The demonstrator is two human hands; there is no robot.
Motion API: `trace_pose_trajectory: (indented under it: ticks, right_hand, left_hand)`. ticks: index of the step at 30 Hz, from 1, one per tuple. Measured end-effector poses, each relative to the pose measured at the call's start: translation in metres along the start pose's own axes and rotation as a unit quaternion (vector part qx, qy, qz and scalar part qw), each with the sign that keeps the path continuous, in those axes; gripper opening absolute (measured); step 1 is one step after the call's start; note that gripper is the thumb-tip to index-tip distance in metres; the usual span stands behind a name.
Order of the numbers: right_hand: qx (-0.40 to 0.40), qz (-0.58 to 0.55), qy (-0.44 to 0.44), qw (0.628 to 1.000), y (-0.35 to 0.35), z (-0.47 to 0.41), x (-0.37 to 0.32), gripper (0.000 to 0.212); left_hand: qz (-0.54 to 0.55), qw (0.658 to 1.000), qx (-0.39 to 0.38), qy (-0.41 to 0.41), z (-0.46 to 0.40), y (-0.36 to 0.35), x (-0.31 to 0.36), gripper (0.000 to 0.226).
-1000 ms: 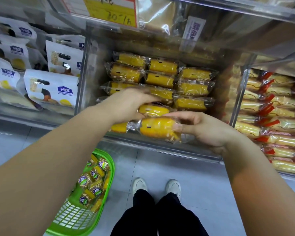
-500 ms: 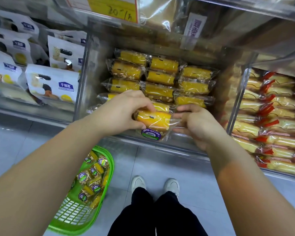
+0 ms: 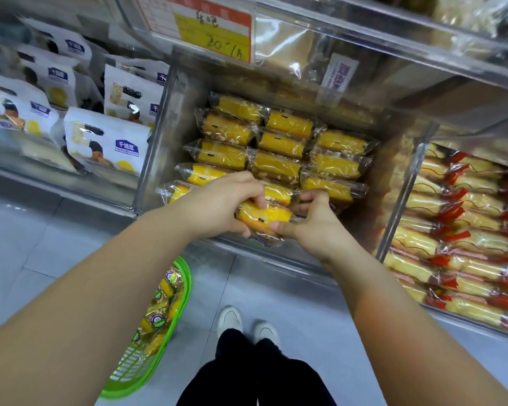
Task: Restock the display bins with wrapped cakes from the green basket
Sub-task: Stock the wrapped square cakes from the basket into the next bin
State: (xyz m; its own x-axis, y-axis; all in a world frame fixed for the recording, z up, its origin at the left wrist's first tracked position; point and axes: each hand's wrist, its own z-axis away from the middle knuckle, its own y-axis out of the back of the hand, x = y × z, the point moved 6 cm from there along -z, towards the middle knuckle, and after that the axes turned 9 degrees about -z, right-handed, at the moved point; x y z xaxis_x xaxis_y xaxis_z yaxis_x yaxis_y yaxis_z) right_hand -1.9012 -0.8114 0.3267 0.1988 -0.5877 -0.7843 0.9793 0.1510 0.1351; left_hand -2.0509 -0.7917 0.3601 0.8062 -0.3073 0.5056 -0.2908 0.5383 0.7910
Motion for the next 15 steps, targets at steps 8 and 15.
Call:
trace_pose_trajectory:
  ticks: [8,15]
  right_hand:
    - [-0.034,0.051,-0.016,0.998,0.005,0.007,-0.004,0.067]
    - [0.031,0.055,0.178,0.982,-0.004,0.058,-0.067,0.010]
  left_hand:
    - [0.043,0.985,0.123,0.111,0.018,0.002,-0.007,0.022]
    - [0.253,0.861,0.411,0.158,0.099,0.021,-0.016,0.015]
